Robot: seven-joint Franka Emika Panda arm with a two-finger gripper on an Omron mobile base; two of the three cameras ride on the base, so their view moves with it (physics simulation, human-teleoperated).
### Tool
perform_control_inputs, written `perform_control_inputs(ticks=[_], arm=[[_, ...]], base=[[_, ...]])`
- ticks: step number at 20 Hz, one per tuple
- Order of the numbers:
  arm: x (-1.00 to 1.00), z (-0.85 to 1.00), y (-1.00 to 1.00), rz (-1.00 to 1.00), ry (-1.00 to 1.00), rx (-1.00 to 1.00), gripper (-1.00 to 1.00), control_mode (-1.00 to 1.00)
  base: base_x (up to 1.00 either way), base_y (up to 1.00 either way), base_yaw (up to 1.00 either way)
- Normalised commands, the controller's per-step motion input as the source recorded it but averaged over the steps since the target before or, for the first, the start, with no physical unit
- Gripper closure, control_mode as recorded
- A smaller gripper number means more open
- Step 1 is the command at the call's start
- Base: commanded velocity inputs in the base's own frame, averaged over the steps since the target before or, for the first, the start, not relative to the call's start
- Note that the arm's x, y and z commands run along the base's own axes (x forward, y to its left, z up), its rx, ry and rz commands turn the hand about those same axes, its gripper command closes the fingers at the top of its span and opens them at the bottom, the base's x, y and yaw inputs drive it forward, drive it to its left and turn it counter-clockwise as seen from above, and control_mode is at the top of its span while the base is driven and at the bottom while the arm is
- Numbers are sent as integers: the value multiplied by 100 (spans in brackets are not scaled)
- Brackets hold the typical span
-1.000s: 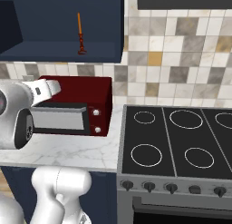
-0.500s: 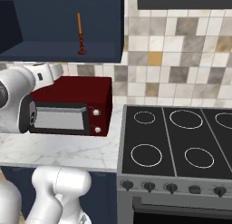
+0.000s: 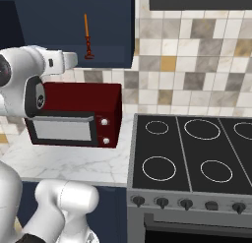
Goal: Get the candle and the beer from the cabinet and move them to the dining counter.
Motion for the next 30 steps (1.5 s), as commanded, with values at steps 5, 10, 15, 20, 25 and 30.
perform_control_inputs(ticks=[5, 10, 15, 20, 25, 30], arm=[[39, -4, 0, -9, 0, 0, -100, -100], [30, -10, 0, -3, 0, 0, -100, -100], [33, -15, 0, 0, 0, 0, -100, -100], [36, -14, 0, 0, 0, 0, -100, -100], [44, -7, 0, 0, 0, 0, -100, -100], [51, 0, 2, 0, 0, 0, -100, -100]], base=[[0, 0, 0], [0, 0, 0], [0, 0, 0], [0, 0, 0], [0, 0, 0], [0, 0, 0]])
